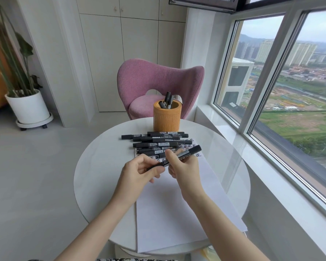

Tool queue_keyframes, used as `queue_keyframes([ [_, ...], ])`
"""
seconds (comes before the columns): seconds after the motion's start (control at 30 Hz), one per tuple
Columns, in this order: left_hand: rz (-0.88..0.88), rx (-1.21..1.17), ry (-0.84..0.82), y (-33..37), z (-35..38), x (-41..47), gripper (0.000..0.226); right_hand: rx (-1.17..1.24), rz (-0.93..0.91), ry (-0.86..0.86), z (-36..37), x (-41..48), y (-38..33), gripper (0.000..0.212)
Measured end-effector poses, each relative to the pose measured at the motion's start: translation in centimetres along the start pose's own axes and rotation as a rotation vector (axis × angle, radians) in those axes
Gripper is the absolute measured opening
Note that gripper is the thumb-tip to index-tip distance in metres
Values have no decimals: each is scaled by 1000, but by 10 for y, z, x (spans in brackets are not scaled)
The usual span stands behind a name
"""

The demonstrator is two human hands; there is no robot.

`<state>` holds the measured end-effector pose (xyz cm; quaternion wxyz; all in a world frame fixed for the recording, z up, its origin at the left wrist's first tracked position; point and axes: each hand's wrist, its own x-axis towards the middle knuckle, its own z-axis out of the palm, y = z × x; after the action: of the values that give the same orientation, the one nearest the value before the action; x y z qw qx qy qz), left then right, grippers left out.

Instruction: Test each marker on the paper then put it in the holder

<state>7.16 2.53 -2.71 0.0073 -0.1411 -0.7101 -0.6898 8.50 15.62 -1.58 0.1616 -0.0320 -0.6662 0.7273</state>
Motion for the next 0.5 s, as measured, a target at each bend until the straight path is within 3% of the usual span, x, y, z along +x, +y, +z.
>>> queue_keyframes([
  [0.3,-9,-15,22,8,3,1,7,-43,7,-42,3,6,-5,31],
  [0.5,12,41,79,8,0,13,10,-95,165,-177,-3,16,-13,43],
])
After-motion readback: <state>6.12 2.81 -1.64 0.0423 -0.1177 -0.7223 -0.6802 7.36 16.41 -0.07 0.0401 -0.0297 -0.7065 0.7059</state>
